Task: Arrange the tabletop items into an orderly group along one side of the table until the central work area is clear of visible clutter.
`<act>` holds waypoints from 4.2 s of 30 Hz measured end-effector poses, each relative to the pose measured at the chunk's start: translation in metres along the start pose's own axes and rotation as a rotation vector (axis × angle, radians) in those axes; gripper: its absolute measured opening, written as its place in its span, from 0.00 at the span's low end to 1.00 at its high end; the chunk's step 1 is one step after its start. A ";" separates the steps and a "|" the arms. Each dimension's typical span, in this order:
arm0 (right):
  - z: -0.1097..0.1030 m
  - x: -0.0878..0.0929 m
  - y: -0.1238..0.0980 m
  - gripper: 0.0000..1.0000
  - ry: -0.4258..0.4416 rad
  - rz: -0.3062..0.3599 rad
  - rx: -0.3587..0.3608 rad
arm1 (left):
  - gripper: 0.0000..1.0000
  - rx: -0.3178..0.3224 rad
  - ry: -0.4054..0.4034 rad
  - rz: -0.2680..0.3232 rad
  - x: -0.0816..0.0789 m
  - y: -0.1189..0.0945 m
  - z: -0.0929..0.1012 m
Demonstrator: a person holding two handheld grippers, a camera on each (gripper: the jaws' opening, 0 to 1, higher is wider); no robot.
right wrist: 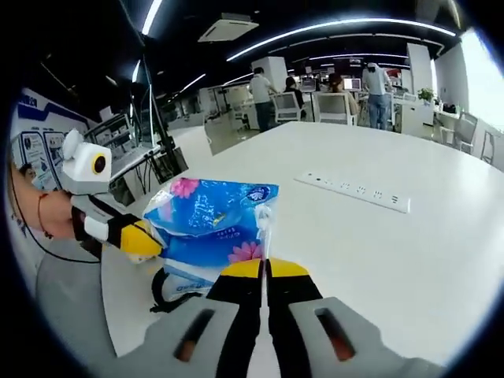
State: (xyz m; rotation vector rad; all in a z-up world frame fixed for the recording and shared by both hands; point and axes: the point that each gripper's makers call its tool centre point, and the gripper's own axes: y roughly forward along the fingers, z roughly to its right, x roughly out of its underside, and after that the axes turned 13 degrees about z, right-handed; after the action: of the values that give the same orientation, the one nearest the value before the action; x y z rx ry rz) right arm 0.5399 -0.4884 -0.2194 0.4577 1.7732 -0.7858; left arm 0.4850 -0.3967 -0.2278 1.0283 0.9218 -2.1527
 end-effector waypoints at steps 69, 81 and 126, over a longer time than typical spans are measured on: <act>0.156 0.026 -0.092 0.00 0.095 -0.029 0.396 | 0.00 0.242 0.059 -0.115 0.003 0.163 0.077; 0.170 0.057 -0.089 0.00 0.143 -0.094 0.413 | 0.00 0.210 0.004 -0.170 0.021 0.182 0.068; 0.192 0.101 -0.089 0.00 0.228 -0.185 0.433 | 0.02 0.136 -0.249 -0.318 0.065 0.208 0.058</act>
State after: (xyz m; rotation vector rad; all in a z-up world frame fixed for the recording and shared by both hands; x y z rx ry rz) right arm 0.5797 -0.6933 -0.3255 0.6967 1.8734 -1.3031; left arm 0.5775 -0.5790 -0.3242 0.6858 0.8750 -2.5674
